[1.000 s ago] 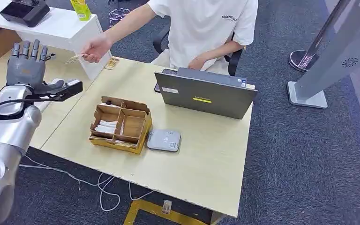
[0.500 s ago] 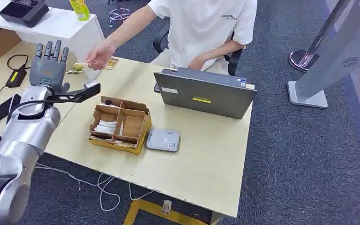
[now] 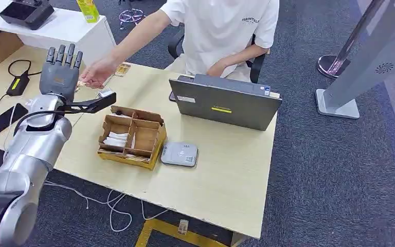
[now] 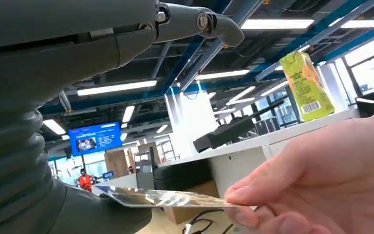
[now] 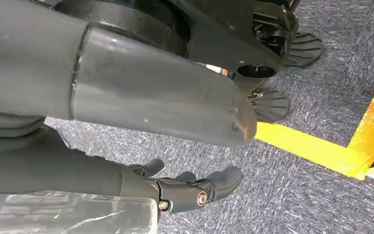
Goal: Pass the card to the sensor for recognition and then transmit it.
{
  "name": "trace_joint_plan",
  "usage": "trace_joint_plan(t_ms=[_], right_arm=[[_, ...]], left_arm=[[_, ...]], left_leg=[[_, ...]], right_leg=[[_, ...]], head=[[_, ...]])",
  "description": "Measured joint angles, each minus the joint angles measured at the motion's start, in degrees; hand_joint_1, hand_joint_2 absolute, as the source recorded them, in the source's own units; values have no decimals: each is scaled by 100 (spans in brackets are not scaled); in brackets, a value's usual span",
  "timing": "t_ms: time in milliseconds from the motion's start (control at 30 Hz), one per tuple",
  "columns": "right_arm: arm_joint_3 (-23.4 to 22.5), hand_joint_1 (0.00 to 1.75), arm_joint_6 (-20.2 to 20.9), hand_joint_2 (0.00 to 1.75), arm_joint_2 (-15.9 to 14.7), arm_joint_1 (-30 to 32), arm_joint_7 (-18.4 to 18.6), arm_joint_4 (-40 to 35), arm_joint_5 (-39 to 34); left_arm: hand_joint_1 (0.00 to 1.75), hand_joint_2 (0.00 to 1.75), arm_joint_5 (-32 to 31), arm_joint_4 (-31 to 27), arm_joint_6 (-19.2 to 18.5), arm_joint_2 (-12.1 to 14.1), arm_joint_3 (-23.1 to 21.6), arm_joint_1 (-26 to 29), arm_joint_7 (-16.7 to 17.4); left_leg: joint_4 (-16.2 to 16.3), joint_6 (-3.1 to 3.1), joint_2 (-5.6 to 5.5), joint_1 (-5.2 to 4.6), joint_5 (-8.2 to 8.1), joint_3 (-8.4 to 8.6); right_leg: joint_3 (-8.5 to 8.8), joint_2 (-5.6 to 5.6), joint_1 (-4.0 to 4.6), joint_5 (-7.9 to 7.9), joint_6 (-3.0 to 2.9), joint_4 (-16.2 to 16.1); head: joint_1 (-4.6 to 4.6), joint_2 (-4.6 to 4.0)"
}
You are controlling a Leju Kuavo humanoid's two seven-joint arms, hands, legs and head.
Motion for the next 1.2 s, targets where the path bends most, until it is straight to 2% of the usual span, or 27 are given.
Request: trace_joint_plan(t_ms=[233,467,500,733,1200], right_arm=[[0,0,0,0,-2,6,-4,2,0],[0,0,0,0,-15,19,-15,2,-7],[0,0,0,0,-15,22,-15,2,-7],[0,0,4,0,-20,31,-31,2,-26],[0,0,0,0,-35,54,-31,7,-31]], left_arm=[[0,175,-9,0,-22,-50,0,0,-15],[0,175,-105,0,-289,-201,-11,-3,-4],[175,175,-107,0,-310,-216,-20,-4,-4],[175,175,-138,0,-579,-349,-116,-4,-85],[175,175,-103,-2,-579,-413,-149,-27,-111]], left_leg=[[0,0,0,0,0,0],[0,0,1,0,0,0],[0,0,1,0,0,0],[1,0,-1,0,0,0],[0,0,0,0,0,0]], right_leg=[[-1,0,0,0,0,0],[-1,1,0,0,0,0],[-1,1,0,0,0,0],[0,0,0,0,0,0],[-1,0,0,0,0,2]], head=[[0,2],[-2,0],[-2,0],[0,0],[-2,0]])
